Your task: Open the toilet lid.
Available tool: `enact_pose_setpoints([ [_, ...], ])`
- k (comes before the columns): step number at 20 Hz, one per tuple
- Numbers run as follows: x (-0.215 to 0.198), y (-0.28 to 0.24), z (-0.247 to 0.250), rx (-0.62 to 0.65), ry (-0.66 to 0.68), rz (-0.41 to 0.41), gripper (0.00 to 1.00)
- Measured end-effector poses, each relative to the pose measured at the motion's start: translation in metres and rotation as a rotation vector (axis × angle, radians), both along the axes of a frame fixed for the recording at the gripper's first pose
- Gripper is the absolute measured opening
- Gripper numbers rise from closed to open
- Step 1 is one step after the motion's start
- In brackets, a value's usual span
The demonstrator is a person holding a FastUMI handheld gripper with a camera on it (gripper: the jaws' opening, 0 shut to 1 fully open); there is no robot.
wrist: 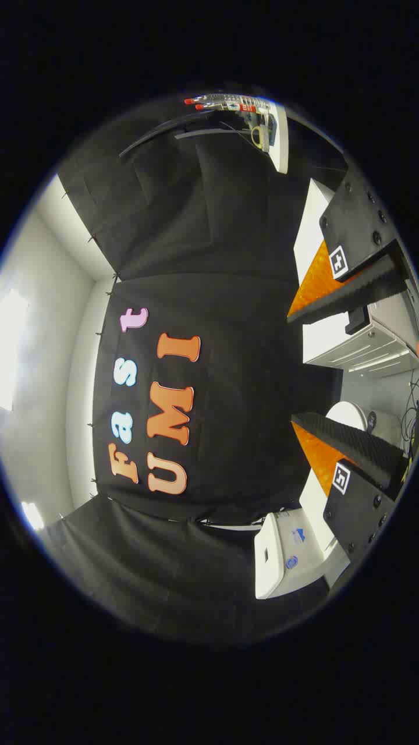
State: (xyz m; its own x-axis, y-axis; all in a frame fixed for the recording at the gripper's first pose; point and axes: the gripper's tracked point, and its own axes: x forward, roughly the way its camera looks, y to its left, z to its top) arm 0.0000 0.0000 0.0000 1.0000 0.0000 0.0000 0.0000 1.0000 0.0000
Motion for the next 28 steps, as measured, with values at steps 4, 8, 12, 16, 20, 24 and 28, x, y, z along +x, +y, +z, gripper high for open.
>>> enact_pose_setpoints([
  [4, -0.002, 0.001, 0.003, -0.014, -0.013, -0.002, 0.98],
  [8, -0.002, 0.004, 0.003, -0.009, -0.011, 0.004, 0.98],
  [12, -0.001, 0.006, 0.004, -0.008, -0.009, 0.01, 0.98],
  [16, -0.003, 0.005, 0.005, -0.007, -0.011, 0.005, 0.98],
  [20, -0.003, 0.003, 0.008, 0.005, -0.019, 0.0, 0.99],
  [24, -0.006, 0.002, 0.013, 0.028, -0.038, 0.0, 0.98],
  [28, 0.001, -0.001, 0.022, 0.048, -0.041, -0.019, 0.98],
])
